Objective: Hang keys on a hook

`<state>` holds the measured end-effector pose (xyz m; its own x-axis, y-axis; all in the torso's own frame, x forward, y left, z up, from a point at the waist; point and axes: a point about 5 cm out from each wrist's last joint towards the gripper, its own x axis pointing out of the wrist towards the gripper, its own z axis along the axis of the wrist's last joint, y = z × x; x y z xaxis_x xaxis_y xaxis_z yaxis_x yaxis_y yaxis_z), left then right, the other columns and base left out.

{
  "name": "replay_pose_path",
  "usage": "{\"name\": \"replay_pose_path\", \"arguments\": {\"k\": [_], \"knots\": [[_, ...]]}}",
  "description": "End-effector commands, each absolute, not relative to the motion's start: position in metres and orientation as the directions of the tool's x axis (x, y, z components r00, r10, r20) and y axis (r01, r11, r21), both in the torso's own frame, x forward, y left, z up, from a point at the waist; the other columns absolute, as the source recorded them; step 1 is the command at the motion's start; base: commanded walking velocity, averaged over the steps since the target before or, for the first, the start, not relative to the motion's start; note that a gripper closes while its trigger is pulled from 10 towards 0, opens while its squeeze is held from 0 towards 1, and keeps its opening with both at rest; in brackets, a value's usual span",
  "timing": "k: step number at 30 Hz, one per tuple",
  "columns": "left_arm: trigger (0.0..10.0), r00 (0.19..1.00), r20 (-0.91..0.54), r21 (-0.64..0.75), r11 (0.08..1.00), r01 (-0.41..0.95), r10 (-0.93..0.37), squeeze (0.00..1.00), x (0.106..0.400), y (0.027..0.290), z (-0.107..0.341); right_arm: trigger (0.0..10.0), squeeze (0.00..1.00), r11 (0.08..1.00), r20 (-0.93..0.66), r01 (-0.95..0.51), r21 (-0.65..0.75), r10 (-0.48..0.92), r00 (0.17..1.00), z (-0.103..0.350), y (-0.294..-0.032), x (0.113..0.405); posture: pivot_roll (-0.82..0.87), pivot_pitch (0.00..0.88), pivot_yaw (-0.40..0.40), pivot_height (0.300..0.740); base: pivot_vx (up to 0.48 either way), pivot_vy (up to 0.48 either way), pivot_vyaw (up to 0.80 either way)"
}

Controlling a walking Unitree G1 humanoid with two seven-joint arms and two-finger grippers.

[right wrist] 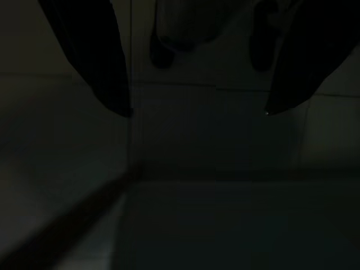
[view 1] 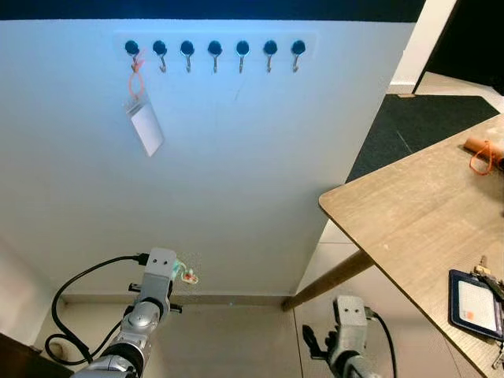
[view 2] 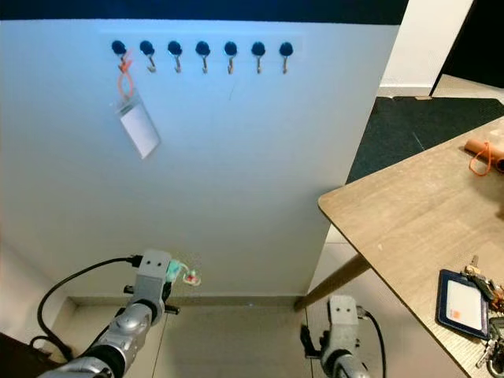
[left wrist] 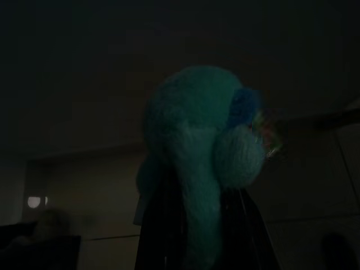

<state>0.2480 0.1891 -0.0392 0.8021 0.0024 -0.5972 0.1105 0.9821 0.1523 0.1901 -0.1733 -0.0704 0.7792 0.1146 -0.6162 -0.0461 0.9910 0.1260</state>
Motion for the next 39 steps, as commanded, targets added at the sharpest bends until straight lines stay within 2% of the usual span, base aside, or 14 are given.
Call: {"name": "replay_pose_path", "arguments": {"k": [1,5,8,10,15,18,19,20,21,22,24,28,34,39], "knots": [[10.0,0.815,-0.579,0.195,0.976,0.097,0.035,0.00,0.248,0.197,-0.037,10.0,0.00,0.987,-0.563,-0.107,0.118,0.155,0.812,-0.063,-0.168,0.199,0.03,0.011,0.003,0.740,0.000,0.000,0.00],[10.0,0.840,-0.541,0.192,0.978,0.083,0.035,0.00,0.252,0.200,-0.032,10.0,0.00,0.979,-0.505,-0.171,0.112,0.204,0.839,-0.055,-0.162,0.207,0.03,0.011,0.003,0.740,0.000,0.000,0.00],[10.0,0.898,-0.380,0.100,0.956,0.277,-0.220,0.00,0.265,0.191,-0.008,10.0,0.00,0.950,-0.408,-0.307,0.061,0.304,0.861,-0.041,-0.150,0.219,0.02,0.016,-0.007,0.740,0.000,0.000,0.00],[10.0,0.871,-0.267,0.077,0.892,0.446,-0.412,0.00,0.274,0.183,0.014,10.0,0.00,0.939,-0.375,-0.343,0.041,0.332,0.865,-0.036,-0.148,0.223,0.02,0.019,-0.015,0.740,0.000,0.000,0.00],[10.0,0.800,-0.120,0.116,0.792,0.599,-0.588,0.00,0.302,0.176,0.073,10.0,0.00,0.937,-0.347,-0.349,0.033,0.338,0.875,-0.031,-0.151,0.225,0.03,0.024,-0.033,0.740,0.000,0.000,0.00],[10.0,0.763,-0.085,0.133,0.752,0.646,-0.641,0.00,0.306,0.171,0.091,10.0,0.00,0.938,-0.331,-0.345,0.034,0.336,0.882,-0.029,-0.152,0.226,0.03,0.025,-0.036,0.740,0.000,0.000,0.00],[10.0,0.716,-0.065,0.149,0.703,0.695,-0.695,0.00,0.310,0.164,0.107,10.0,0.00,0.939,-0.305,-0.343,0.036,0.337,0.890,-0.026,-0.151,0.229,0.04,0.028,-0.035,0.740,0.000,0.000,0.00],[10.0,0.716,-0.065,0.149,0.703,0.695,-0.695,0.00,0.310,0.164,0.107,10.0,0.00,0.939,-0.305,-0.343,0.036,0.337,0.890,-0.026,-0.151,0.229,0.04,0.028,-0.035,0.740,0.000,0.000,0.00],[10.0,0.660,-0.039,0.177,0.645,0.743,-0.750,0.00,0.312,0.155,0.125,10.0,0.00,0.937,-0.271,-0.346,0.040,0.344,0.899,-0.021,-0.150,0.232,0.04,0.027,-0.034,0.740,0.000,0.000,0.00],[10.0,0.660,-0.039,0.177,0.645,0.743,-0.750,0.00,0.312,0.155,0.125,10.0,0.00,0.937,-0.271,-0.346,0.040,0.344,0.899,-0.021,-0.150,0.232,0.04,0.027,-0.034,0.740,0.000,0.000,0.00],[10.0,0.593,0.074,0.237,0.592,0.771,-0.802,0.00,0.318,0.142,0.161,10.0,0.00,0.935,-0.188,-0.351,0.041,0.352,0.917,-0.008,-0.146,0.241,0.03,0.028,-0.018,0.740,0.000,0.000,0.00],[10.0,0.524,0.265,0.251,0.582,0.773,-0.810,0.00,0.321,0.135,0.209,10.0,0.00,0.937,-0.086,-0.344,0.056,0.348,0.934,0.010,-0.141,0.253,0.03,0.029,-0.016,0.740,0.000,0.000,0.00],[10.0,0.505,0.294,0.249,0.576,0.779,-0.811,0.00,0.320,0.135,0.225,10.0,0.00,0.934,-0.058,-0.354,0.057,0.357,0.932,0.015,-0.138,0.257,0.03,0.030,-0.018,0.740,0.000,0.000,0.00],[10.0,0.498,0.344,0.264,0.591,0.762,-0.796,0.00,0.321,0.144,0.250,10.0,0.00,0.891,0.066,-0.452,0.045,0.448,0.891,0.042,-0.118,0.266,0.03,0.033,-0.022,0.740,0.000,0.000,0.00]]}}
